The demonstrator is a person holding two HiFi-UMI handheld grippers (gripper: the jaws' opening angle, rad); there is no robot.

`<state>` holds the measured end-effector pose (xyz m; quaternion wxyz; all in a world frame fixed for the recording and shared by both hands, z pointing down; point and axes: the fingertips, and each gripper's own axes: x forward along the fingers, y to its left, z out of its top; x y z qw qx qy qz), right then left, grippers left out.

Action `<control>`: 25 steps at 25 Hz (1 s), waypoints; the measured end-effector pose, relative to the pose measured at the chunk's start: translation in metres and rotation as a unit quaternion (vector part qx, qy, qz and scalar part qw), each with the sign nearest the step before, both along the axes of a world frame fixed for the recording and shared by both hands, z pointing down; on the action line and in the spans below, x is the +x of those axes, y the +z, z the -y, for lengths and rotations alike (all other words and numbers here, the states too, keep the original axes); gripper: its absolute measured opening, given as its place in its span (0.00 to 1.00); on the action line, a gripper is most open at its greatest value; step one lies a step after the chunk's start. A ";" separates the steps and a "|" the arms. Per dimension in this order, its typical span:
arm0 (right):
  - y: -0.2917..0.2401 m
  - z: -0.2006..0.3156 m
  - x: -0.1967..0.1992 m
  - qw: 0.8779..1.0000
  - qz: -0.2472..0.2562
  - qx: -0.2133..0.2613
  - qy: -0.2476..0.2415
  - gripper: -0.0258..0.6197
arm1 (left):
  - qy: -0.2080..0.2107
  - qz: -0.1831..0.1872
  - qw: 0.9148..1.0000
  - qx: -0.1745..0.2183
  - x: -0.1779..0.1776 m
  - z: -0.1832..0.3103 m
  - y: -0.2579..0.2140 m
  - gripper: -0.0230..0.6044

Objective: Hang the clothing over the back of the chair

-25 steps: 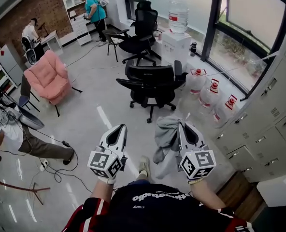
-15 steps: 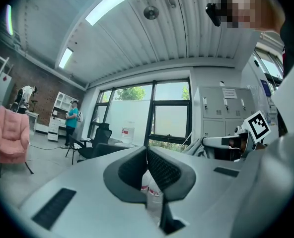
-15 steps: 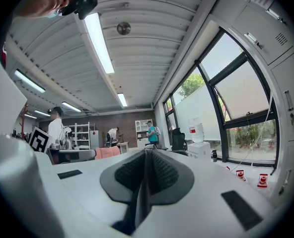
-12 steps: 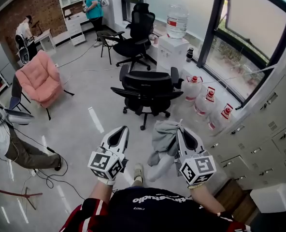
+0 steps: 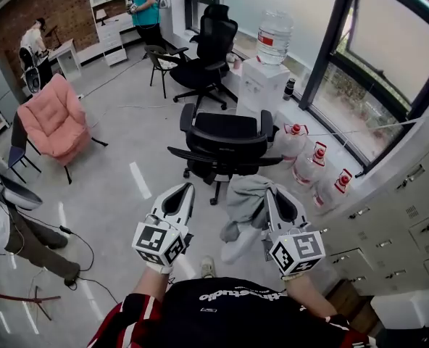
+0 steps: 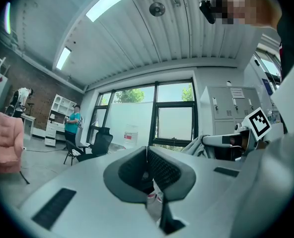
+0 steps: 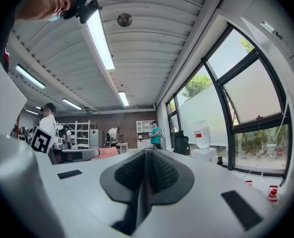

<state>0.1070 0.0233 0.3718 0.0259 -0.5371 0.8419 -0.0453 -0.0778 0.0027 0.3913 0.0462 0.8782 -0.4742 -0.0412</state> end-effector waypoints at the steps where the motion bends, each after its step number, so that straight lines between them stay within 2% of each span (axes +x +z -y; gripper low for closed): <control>1: -0.002 0.009 -0.003 1.000 0.000 0.001 0.001 0.09 | 0.000 0.000 1.000 0.001 -0.003 0.009 -0.002 0.08; 13: -0.019 0.096 -0.051 1.000 -0.008 0.015 0.009 0.09 | 0.008 -0.013 1.000 0.006 -0.051 0.099 -0.011 0.08; 20: -0.023 0.119 -0.072 1.000 -0.009 0.018 0.020 0.09 | 0.017 -0.018 1.000 0.007 -0.075 0.130 -0.010 0.08; 25: -0.026 0.125 -0.078 0.999 -0.017 0.020 0.022 0.09 | 0.027 -0.025 0.999 0.001 -0.074 0.138 -0.005 0.08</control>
